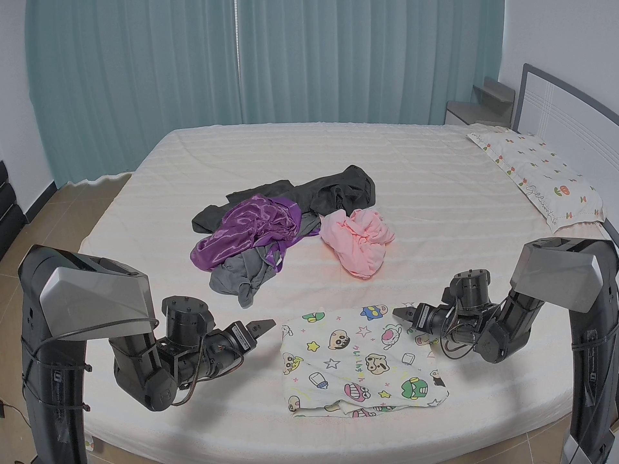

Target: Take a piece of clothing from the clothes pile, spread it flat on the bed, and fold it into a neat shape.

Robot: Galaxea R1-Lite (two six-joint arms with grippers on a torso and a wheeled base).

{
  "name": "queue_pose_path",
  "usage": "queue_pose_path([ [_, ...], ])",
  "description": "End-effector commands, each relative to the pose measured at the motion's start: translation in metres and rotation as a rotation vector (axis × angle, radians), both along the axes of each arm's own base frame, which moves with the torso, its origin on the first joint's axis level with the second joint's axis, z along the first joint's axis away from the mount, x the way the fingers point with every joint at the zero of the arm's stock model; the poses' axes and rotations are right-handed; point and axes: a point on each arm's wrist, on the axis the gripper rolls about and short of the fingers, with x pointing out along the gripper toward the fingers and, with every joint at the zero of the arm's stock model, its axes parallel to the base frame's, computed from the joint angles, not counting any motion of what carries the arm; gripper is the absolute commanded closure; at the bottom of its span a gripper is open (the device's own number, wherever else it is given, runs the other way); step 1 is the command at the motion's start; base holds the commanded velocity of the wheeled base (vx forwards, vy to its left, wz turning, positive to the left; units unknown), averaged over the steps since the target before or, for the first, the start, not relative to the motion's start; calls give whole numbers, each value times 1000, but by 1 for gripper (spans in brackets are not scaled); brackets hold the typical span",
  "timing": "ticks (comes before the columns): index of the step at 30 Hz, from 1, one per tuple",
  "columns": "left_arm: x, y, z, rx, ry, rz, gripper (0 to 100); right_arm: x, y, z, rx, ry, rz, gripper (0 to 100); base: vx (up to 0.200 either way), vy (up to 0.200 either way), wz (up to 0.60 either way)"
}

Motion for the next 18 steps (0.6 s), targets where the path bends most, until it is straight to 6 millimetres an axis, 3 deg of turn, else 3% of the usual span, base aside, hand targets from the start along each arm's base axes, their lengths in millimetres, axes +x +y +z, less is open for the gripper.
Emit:
queue_pose_path([
  [1,0,0,-1,3,2,6,0,3,1,-4,-1,2,-4,100,0,0,0],
  [18,0,0,-2,5,3,7,0,14,-12,9,29,-38,-56,100,0,0,0],
])
